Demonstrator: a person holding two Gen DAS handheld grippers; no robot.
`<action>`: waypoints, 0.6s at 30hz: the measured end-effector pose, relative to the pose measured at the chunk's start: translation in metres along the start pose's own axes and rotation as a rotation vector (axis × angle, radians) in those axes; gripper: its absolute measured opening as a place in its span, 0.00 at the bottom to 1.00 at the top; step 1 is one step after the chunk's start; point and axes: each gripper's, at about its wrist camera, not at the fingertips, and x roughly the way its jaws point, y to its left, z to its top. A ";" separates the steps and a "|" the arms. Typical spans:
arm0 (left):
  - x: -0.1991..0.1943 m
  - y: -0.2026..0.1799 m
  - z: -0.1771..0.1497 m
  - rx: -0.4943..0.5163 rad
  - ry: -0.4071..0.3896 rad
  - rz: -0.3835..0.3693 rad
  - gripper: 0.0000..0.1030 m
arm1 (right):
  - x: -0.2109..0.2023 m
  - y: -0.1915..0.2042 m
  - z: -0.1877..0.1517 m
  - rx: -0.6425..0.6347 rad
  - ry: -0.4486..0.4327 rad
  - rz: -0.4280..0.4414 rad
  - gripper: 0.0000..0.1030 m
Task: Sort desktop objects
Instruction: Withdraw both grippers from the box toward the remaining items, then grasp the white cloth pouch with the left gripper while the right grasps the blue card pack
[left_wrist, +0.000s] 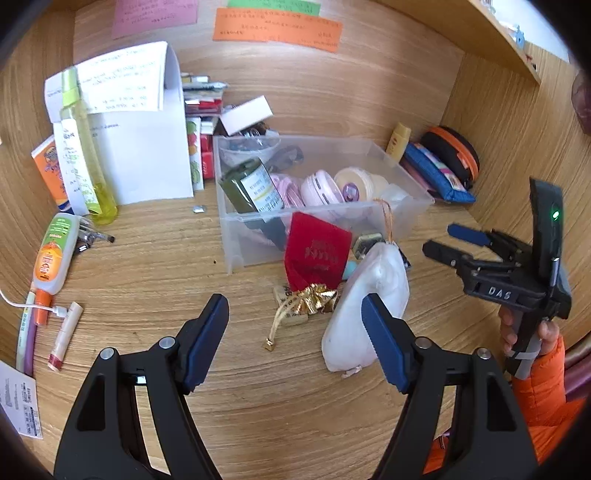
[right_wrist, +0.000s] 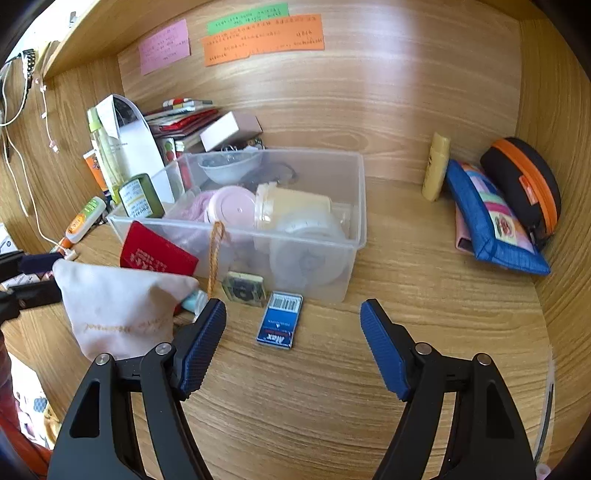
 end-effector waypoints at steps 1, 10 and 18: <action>-0.002 0.002 0.000 -0.011 -0.004 0.000 0.72 | 0.001 -0.002 -0.001 0.007 0.009 0.005 0.70; -0.001 -0.012 -0.005 0.032 0.011 -0.032 0.72 | 0.019 -0.011 -0.006 0.063 0.092 0.045 0.70; 0.034 -0.039 -0.014 0.106 0.100 -0.098 0.72 | 0.029 0.000 -0.007 -0.004 0.107 0.006 0.70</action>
